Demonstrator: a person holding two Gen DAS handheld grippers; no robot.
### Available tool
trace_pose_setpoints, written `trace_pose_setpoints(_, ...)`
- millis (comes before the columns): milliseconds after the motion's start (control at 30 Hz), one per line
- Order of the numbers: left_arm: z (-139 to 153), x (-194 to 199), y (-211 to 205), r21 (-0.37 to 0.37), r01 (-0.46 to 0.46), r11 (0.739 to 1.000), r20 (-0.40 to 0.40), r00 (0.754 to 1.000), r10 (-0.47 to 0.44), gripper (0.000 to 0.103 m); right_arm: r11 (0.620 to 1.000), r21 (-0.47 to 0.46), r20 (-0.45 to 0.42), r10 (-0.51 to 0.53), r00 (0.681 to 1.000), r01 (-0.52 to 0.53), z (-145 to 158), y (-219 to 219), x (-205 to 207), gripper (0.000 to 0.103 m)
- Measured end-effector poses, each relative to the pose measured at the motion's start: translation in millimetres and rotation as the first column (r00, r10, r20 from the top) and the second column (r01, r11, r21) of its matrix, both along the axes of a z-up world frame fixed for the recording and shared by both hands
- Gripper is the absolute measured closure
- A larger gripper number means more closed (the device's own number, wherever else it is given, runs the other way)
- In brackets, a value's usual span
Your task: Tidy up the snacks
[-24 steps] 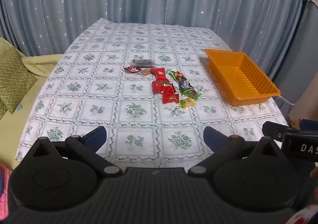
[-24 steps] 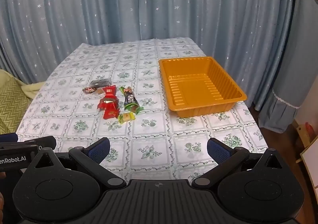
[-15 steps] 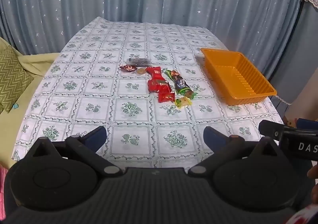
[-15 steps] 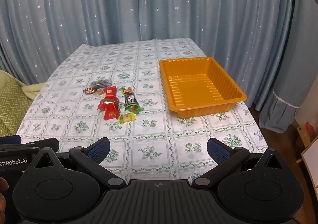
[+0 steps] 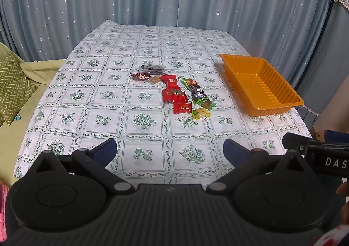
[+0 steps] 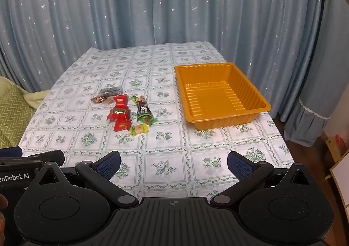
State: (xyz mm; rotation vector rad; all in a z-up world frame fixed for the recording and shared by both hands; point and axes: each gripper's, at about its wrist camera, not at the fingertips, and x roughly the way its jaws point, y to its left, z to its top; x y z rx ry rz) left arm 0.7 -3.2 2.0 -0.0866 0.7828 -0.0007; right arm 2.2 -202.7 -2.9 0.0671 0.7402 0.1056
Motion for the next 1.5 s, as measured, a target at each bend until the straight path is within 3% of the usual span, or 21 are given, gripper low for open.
trace_pose_setpoints(1500, 1.4, -0.9, -2.5, -0.002, 0.002, 1.000, 0.004, 1.000, -0.002, 0.000, 1.000, 0.000, 0.000, -0.006, 1.000, 0.006, -1.4, -4.0, 1.3, 0.000)
